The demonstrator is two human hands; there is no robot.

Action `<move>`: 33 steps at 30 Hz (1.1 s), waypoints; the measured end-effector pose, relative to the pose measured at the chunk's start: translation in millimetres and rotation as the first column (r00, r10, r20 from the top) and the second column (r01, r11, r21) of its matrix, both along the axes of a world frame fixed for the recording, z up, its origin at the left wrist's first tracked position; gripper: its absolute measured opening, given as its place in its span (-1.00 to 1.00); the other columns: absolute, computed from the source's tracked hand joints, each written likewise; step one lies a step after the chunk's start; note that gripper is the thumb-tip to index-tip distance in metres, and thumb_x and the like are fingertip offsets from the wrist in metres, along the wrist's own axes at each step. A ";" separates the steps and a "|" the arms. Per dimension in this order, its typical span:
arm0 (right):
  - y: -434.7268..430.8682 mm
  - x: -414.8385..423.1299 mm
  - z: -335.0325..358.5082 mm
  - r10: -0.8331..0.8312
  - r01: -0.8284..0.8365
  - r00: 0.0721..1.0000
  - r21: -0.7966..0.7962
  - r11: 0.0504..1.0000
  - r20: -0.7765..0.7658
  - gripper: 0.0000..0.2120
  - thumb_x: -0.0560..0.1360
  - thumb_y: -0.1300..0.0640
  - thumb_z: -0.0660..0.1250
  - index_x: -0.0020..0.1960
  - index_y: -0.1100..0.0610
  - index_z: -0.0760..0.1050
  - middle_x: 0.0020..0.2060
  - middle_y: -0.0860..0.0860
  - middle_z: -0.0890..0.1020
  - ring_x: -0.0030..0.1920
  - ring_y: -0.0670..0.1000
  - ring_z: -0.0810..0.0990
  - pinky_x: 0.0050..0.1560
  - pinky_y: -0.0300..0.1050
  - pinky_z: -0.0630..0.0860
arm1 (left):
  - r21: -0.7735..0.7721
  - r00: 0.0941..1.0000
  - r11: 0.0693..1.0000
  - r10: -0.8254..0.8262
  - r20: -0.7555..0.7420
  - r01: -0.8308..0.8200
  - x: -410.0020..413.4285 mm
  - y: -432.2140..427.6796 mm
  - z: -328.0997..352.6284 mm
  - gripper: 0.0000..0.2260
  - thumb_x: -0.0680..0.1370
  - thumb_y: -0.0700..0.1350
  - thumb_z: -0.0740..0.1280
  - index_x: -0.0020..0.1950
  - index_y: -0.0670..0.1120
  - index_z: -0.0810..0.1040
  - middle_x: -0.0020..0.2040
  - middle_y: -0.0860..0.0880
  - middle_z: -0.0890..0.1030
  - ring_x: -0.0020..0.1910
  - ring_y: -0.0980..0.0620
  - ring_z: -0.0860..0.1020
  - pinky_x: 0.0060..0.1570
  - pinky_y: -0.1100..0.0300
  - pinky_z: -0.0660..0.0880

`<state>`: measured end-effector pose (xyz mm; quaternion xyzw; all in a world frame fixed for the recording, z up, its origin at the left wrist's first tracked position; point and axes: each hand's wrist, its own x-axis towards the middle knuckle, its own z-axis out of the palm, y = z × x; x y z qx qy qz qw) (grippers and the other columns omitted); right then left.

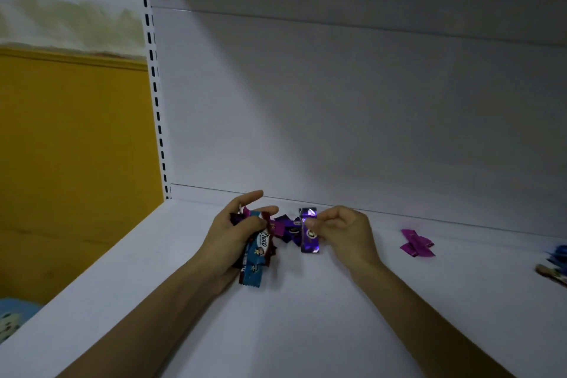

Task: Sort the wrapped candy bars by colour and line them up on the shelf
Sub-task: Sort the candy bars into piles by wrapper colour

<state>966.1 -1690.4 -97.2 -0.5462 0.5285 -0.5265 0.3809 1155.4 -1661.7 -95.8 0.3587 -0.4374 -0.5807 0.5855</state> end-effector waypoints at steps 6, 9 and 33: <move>0.2 11.2 -7.5 -0.174 0.111 0.875 -0.161 0.981 -0.453 -0.73 0.35 -0.05 0.51 -0.31 0.04 0.46 -0.34 -0.07 0.56 -0.37 -0.15 0.48 -0.35 -0.27 0.35 | -0.088 0.997 0.993 0.077 0.014 -0.075 -1.7 1.0 1.1 -0.68 0.55 -0.36 0.25 0.18 0.00 0.56 0.02 -0.05 0.69 -0.18 -0.06 0.67 -0.24 0.05 0.63; 14.8 23.1 11.4 0.006 -0.018 0.984 -0.069 0.997 -0.177 -0.61 0.44 -0.21 0.32 -0.26 0.12 0.54 -0.46 -0.08 0.56 -0.45 -0.16 0.49 -0.37 -0.28 0.41 | -0.143 0.986 0.980 0.151 0.066 -0.140 -2.7 -1.1 1.7 -0.67 0.54 -0.35 0.29 0.18 0.01 0.55 0.04 -0.03 0.68 -0.11 -0.09 0.68 -0.10 -0.05 0.62; 20.1 -132.9 12.6 -0.504 0.435 0.705 -0.257 0.863 -0.500 -0.92 0.44 0.17 0.41 -0.14 0.02 0.65 -0.21 -0.04 0.69 -0.21 -0.03 0.62 -0.15 -0.13 0.56 | -0.153 0.979 0.988 0.002 0.204 0.030 -31.1 8.1 -10.4 -0.60 0.51 -0.41 0.29 0.11 0.07 0.58 0.00 -0.03 0.69 -0.12 -0.12 0.68 -0.18 -0.03 0.62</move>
